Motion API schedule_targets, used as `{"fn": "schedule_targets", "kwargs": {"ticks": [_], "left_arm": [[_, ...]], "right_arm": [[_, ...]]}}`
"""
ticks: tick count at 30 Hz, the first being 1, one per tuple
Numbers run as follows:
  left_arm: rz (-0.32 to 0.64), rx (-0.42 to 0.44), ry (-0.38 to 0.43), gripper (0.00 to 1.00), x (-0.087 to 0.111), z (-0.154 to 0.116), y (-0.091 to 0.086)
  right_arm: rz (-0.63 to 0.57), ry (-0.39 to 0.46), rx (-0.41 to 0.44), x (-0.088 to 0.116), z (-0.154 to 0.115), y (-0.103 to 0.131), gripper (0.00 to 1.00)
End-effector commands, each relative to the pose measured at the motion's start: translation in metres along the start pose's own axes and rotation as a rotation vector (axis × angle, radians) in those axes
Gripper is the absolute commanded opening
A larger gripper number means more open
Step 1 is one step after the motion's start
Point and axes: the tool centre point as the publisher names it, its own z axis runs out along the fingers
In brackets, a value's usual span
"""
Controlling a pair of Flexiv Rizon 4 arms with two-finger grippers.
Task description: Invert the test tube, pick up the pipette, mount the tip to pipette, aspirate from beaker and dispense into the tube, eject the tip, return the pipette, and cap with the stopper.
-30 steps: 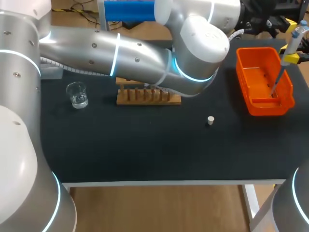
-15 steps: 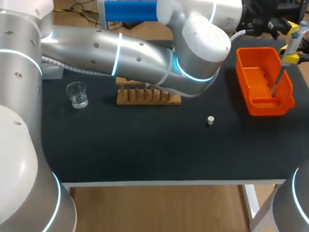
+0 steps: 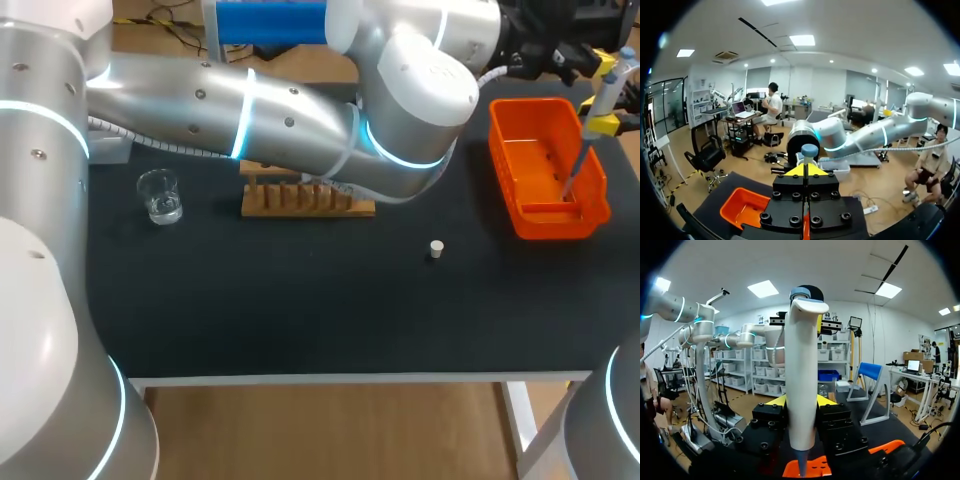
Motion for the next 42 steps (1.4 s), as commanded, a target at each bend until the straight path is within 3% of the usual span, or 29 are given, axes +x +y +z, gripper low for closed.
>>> {"fn": "schedule_targets", "kwargs": {"ticks": [1,14,22,23,24,26,27,28,29,30,35,42], "left_arm": [[0.004,0.197,0.0,0.0,0.0,0.006,0.011],[0.006,0.201,-0.007,0.0,-0.001,0.004,0.018],[0.038,0.232,-0.026,0.0,-0.002,-0.007,-0.004],[0.048,0.235,-0.027,0.24,-0.002,-0.009,-0.007],[0.049,0.234,-0.028,0.27,-0.002,-0.01,-0.01],[0.06,0.237,-0.029,0.2,-0.002,-0.014,-0.014],[0.063,0.235,-0.032,0.23,-0.003,-0.016,-0.016],[0.067,0.232,-0.033,0.34,-0.003,-0.018,-0.018],[0.07,0.232,-0.033,0.81,-0.004,-0.02,-0.02],[0.072,0.229,-0.036,1.0,-0.004,-0.023,-0.021],[0.088,0.193,-0.016,1.0,-0.006,-0.039,-0.022],[0.101,0.175,0.028,1.0,-0.009,-0.089,-0.009]], "right_arm": [[0.0,0.009,0.001,-0.002,-0.001,0.006,0.0],[0.0,0.009,0.001,-0.002,-0.001,0.006,0.0],[0.0,0.009,0.001,-0.002,-0.001,0.006,0.0],[0.0,0.009,0.001,-0.002,-0.001,0.006,0.0],[0.0,0.009,0.001,-0.002,-0.001,0.006,0.0],[0.0,0.009,0.001,-0.002,-0.001,0.006,0.0],[0.0,0.009,0.001,-0.002,-0.001,0.006,0.0],[0.0,0.009,0.001,-0.002,-0.001,0.006,0.0],[0.0,0.009,0.001,-0.002,-0.001,0.006,0.0],[0.0,0.009,0.001,-0.002,-0.001,0.006,0.0],[0.0,0.009,0.001,-0.002,-0.001,0.006,0.0],[0.0,0.009,0.001,-0.002,-0.001,0.006,0.0]]}}
